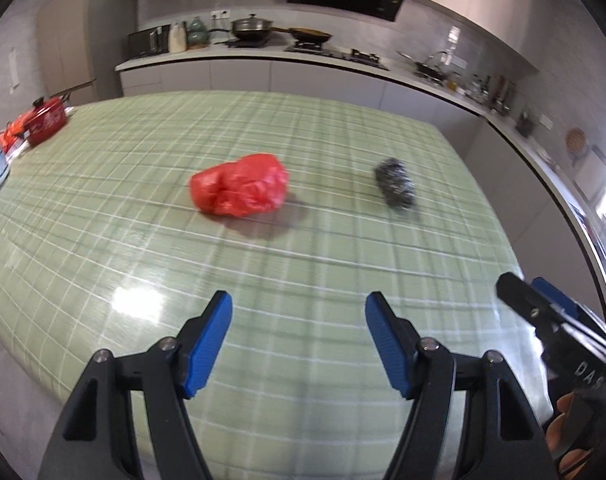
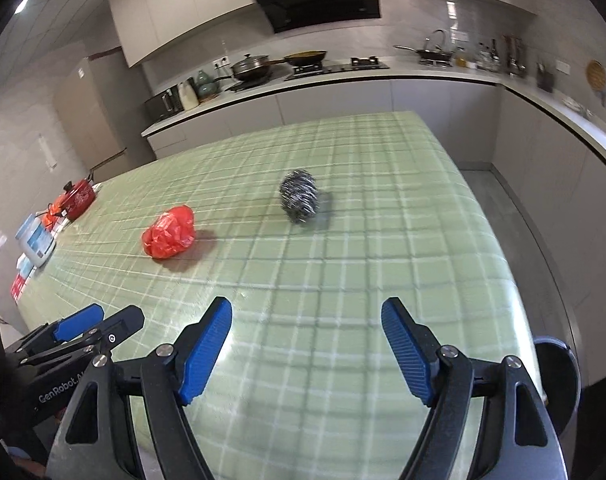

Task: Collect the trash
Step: 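Move both tools back over the table toward the red bag and steel wool, then grasp the red plastic bag with left tool while right tool grasps the steel wool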

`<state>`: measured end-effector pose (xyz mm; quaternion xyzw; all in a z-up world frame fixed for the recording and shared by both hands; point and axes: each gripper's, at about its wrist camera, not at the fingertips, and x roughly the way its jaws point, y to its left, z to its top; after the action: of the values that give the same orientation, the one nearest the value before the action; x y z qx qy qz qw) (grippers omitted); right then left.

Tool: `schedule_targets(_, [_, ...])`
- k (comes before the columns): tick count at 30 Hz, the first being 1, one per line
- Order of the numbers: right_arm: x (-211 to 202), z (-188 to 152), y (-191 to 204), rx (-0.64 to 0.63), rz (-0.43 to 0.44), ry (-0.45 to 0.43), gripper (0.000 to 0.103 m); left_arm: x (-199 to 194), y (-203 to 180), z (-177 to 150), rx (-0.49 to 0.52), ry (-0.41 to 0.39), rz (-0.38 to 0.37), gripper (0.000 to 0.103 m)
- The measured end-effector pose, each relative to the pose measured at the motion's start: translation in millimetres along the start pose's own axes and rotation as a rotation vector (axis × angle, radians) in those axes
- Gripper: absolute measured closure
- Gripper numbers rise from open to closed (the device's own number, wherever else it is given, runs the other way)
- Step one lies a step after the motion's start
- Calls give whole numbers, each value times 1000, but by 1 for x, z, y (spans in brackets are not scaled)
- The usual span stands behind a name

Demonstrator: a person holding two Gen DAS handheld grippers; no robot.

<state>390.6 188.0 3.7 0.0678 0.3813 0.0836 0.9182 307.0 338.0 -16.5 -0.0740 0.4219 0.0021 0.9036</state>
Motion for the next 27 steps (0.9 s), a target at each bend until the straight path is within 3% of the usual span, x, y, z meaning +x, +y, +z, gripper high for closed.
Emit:
schedule_targets(7, [44,37,13,-12,76,-1,24,32,22,29,-19,14,96,32])
schedule_targets(13, [72,58,19,-50,73,20,24,58,29,45,-37,41,114,30])
schedule_targets(27, [128,85,25,31,-50,64,23,117,46,90,82,119,18,28])
